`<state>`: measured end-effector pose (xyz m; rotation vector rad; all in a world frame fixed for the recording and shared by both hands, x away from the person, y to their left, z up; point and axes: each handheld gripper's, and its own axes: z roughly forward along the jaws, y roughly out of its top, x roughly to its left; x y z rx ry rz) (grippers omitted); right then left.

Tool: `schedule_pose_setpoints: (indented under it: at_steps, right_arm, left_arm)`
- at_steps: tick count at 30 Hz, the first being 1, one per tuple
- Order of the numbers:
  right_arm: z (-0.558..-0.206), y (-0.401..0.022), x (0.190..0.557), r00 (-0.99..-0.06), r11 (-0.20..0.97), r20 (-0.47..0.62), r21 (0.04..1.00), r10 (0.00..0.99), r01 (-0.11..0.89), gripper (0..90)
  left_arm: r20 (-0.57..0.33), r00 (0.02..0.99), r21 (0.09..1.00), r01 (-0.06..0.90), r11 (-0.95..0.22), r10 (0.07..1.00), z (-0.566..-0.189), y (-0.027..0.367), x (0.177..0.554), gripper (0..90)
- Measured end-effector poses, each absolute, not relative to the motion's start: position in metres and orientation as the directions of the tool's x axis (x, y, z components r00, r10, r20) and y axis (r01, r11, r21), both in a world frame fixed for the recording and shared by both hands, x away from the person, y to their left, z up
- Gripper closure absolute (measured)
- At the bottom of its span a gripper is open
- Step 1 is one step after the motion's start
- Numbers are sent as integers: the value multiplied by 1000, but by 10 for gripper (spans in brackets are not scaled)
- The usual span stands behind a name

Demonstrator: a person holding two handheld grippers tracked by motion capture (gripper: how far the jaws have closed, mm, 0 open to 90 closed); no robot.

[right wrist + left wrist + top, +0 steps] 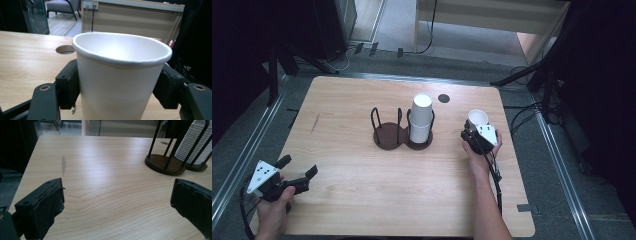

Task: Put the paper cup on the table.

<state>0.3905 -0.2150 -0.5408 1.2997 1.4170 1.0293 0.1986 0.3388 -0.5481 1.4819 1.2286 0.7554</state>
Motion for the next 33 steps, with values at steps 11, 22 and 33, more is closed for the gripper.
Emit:
schedule_pose_setpoints:
  at_steps: [11, 22, 33]
  right_arm:
    - [-543, -214, 393, -8, 89, -91, 957, 996, 274, 295]
    - [-540, -218, 392, -23, 69, -64, 951, 998, 300, 265]
    - [-539, -222, 389, -46, 66, -54, 947, 997, 313, 171]
  left_arm:
    - [-134, 282, 950, 310, 42, 950, -548, 339, 199, 0]
    - [-132, 280, 950, 311, 40, 951, -549, 337, 199, 0]
    - [-130, 282, 950, 310, 38, 951, -549, 337, 199, 0]
